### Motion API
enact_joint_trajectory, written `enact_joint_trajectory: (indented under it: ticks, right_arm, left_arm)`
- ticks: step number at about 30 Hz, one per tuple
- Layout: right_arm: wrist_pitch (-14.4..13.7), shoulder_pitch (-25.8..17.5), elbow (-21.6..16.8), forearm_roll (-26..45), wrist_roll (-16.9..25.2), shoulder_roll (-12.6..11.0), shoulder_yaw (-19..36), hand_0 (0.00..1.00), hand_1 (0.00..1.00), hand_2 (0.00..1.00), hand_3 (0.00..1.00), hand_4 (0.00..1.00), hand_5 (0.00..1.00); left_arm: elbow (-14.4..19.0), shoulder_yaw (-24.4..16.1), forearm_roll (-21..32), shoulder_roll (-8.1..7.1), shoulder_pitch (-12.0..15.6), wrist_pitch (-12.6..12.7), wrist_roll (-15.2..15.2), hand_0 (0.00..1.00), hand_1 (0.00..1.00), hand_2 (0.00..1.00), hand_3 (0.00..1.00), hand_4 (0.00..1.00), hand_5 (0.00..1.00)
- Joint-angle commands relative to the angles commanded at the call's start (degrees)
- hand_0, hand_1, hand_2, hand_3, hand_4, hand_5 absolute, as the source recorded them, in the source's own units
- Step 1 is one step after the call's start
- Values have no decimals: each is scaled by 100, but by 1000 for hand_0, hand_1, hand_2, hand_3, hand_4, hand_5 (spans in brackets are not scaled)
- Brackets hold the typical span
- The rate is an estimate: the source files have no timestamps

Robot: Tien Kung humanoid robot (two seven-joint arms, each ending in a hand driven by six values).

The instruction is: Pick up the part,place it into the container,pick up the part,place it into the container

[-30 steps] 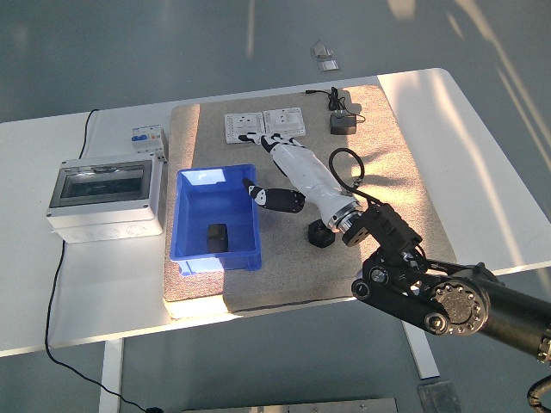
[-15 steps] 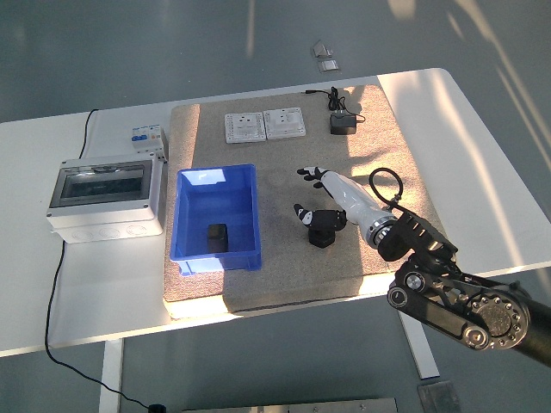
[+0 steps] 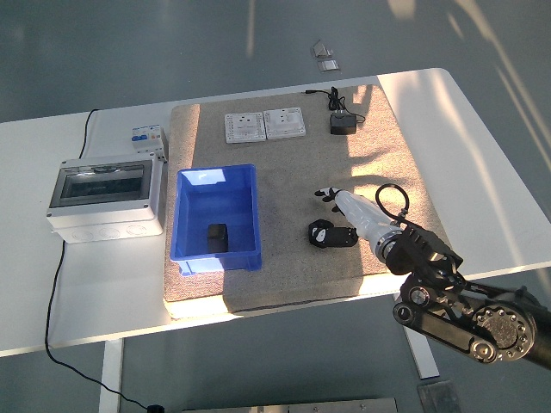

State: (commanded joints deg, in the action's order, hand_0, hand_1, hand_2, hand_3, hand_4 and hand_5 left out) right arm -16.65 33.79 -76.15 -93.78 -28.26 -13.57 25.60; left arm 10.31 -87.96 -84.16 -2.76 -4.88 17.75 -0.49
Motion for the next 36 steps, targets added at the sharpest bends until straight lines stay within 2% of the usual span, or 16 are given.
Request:
enact_joint_trajectory:
  ticks: [2, 3, 9, 10, 12, 17, 21, 22, 24, 27, 28, 33, 34, 36]
  right_arm:
    - [-48, 19, -27, -78, -88, -5, -84, 927, 736, 841, 866, 596, 328]
    - [-77, 33, -44, -128, -126, -8, -120, 748, 679, 840, 834, 531, 447]
    - [-201, 127, -51, -266, -258, -17, -238, 748, 679, 840, 834, 531, 447]
    - [-198, 152, -53, -288, -284, -21, -248, 631, 652, 837, 854, 557, 453]
    - [-174, 230, -83, -334, -341, -40, -299, 631, 652, 837, 854, 557, 453]
    - [284, 660, -363, -841, -833, -89, -621, 607, 643, 837, 876, 558, 447]
    - [460, 736, -407, -893, -872, -93, -727, 607, 643, 837, 876, 558, 447]
    - [439, 723, -396, -870, -872, -96, -724, 601, 657, 857, 978, 603, 679]
    - [352, 688, -374, -854, -867, -101, -688, 601, 657, 857, 978, 603, 679]
    - [-29, 511, -293, -757, -610, -128, -463, 601, 657, 857, 978, 603, 679]
    - [-178, 425, -266, -648, -464, -149, -347, 586, 692, 889, 998, 636, 681]
    - [-819, 9, -128, 17, 490, -393, 208, 586, 692, 889, 998, 636, 681]
    - [-925, -70, -93, 171, 731, -468, 326, 618, 722, 886, 977, 712, 416]
    - [-1072, -189, -2, 445, 1110, -628, 510, 618, 722, 886, 977, 712, 416]
  left_arm:
    - [0, 4, 10, -4, -3, 6, -19, 644, 625, 520, 531, 525, 492]
    - [0, 13, 19, -5, -8, 7, -29, 642, 624, 513, 528, 517, 490]
    - [0, 55, 37, -10, -57, 6, -96, 642, 624, 513, 528, 517, 490]
    - [0, 67, 59, -6, -60, 7, -109, 640, 621, 516, 528, 512, 498]
    - [0, 99, 98, 1, -62, 4, -124, 640, 621, 516, 528, 512, 498]
    - [0, 150, 114, 8, -61, -15, -153, 637, 618, 521, 527, 506, 503]
    - [0, 196, 154, 8, -70, -23, -181, 637, 618, 521, 527, 506, 503]
    - [0, 206, 162, 7, -76, -30, -182, 638, 617, 524, 528, 495, 515]
    - [0, 212, 165, 5, -90, -36, -185, 638, 617, 524, 528, 495, 515]
    - [0, 233, 190, 2, -138, -46, -194, 638, 617, 524, 528, 495, 515]
    - [0, 237, 198, 2, -149, -50, -191, 635, 617, 530, 529, 490, 524]
    - [0, 193, 107, 25, -159, -83, -142, 635, 617, 530, 529, 490, 524]
    - [0, 188, 99, 30, -152, -90, -130, 634, 615, 532, 530, 484, 540]
    - [0, 192, 111, 40, -133, -111, -91, 634, 615, 532, 530, 484, 540]
